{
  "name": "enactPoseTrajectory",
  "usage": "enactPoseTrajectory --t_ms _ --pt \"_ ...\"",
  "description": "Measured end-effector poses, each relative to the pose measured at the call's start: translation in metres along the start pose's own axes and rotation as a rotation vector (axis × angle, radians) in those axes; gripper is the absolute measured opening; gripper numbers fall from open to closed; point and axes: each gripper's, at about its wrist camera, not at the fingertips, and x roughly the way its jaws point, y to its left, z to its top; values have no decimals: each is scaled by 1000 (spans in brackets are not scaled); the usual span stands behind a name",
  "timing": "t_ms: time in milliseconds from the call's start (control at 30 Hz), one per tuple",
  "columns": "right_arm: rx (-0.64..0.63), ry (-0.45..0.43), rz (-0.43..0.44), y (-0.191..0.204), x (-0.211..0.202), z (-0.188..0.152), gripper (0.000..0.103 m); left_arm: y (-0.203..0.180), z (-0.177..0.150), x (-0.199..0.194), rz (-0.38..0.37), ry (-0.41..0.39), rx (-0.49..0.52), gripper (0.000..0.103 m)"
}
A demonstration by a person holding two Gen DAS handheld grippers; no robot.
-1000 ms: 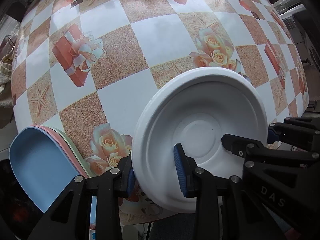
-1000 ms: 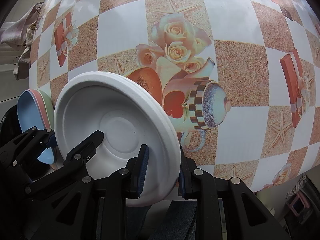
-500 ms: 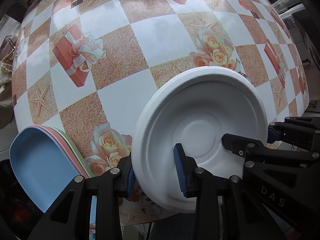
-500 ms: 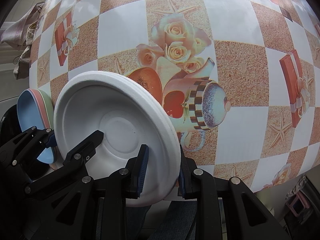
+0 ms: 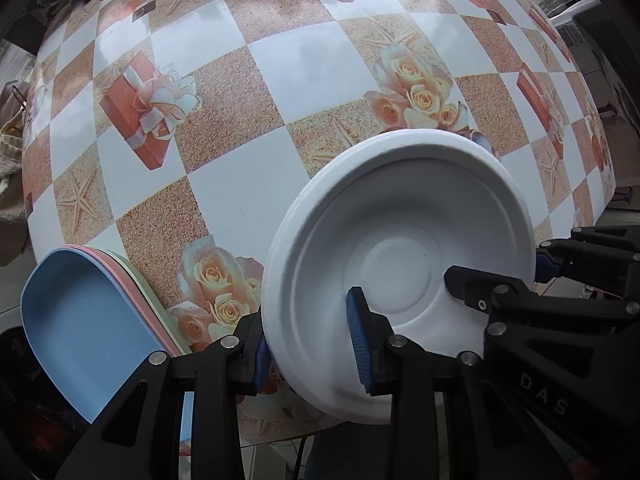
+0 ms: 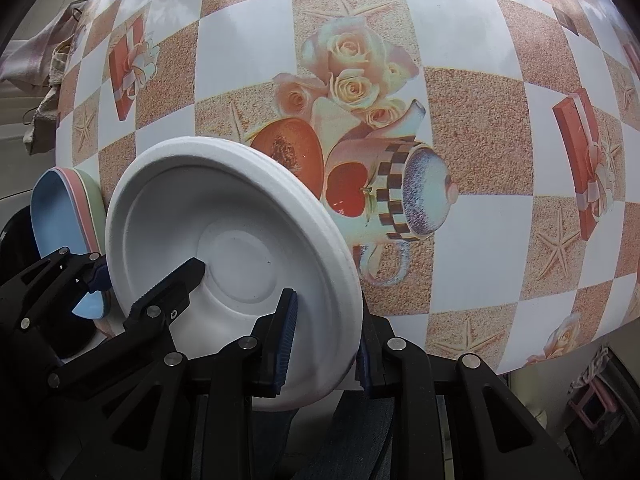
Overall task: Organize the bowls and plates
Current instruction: 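Lift the white bowl stack off the table with both grippers, then carry the white bowl stack over the blue plate stack with both grippers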
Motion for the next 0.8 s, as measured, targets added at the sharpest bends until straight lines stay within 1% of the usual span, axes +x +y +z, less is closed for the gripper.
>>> enactPoseTrajectory --t_ms 200,433,600,800 --pt "-6 -24 -10 5 -13 0 29 0 1 -17 2 -39 -5 36" --pt "-47 -67 -39 19 -42 3 29 8 5 -45 5 -111 -42 36" --pt "-82 -105 -56 33 -64 11 29 22 5 -67 4 -168 -92 36" --pt "-135 -119 -82 62 -82 22 29 49 -2 -88 8 -218 -153 36"
